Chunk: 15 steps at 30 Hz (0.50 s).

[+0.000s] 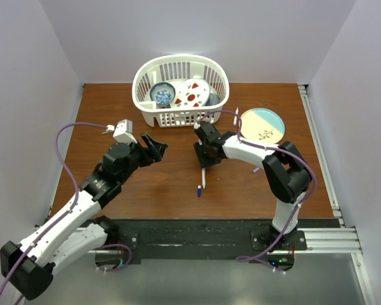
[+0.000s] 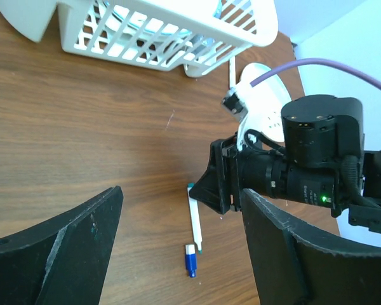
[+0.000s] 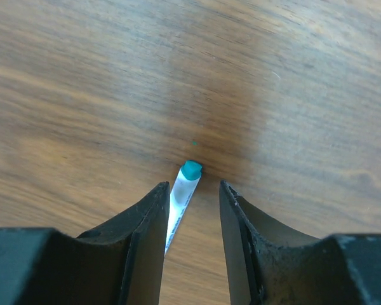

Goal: Insert the pens into the pen caps

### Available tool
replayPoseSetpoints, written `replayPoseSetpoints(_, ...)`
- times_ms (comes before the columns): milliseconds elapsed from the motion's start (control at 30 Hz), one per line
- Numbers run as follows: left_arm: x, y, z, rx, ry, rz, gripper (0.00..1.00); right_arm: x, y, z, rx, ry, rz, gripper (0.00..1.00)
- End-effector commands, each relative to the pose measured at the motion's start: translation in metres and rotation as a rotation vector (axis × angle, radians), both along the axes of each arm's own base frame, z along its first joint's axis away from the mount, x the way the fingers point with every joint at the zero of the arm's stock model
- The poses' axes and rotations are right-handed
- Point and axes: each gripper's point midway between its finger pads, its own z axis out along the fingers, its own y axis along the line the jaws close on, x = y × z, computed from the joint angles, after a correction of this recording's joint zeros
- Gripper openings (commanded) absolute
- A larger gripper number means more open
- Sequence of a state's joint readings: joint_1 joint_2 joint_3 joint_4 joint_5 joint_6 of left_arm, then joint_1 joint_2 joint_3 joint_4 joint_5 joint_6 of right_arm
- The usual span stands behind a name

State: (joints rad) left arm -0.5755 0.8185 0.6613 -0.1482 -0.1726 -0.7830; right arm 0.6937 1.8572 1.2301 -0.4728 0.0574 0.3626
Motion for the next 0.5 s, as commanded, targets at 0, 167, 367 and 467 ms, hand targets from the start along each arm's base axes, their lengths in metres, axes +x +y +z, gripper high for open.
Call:
replayPoseSetpoints(0,0.002,0.016,0.003,0.043,-0.032,0.056,0.8,-0.003,0.005,0.008,-0.03,0.018,0.146,0.41)
replayPoseSetpoints(167,0.0,0.019,0.004,0.05,-0.033,0.059,0.8,-0.008,0.01,0.003,-0.035,0.059,0.241,0.37)
replayPoseSetpoints(367,-0.002,0.024,0.006,0.057,-0.044,0.075,0.8,-0.007,0.0,-0.005,-0.102,0.042,0.341,0.22)
replayPoseSetpoints(467,-0.003,0.029,0.011,0.054,-0.059,0.093,0.8,-0.003,-0.006,0.001,-0.154,-0.034,0.468,0.16)
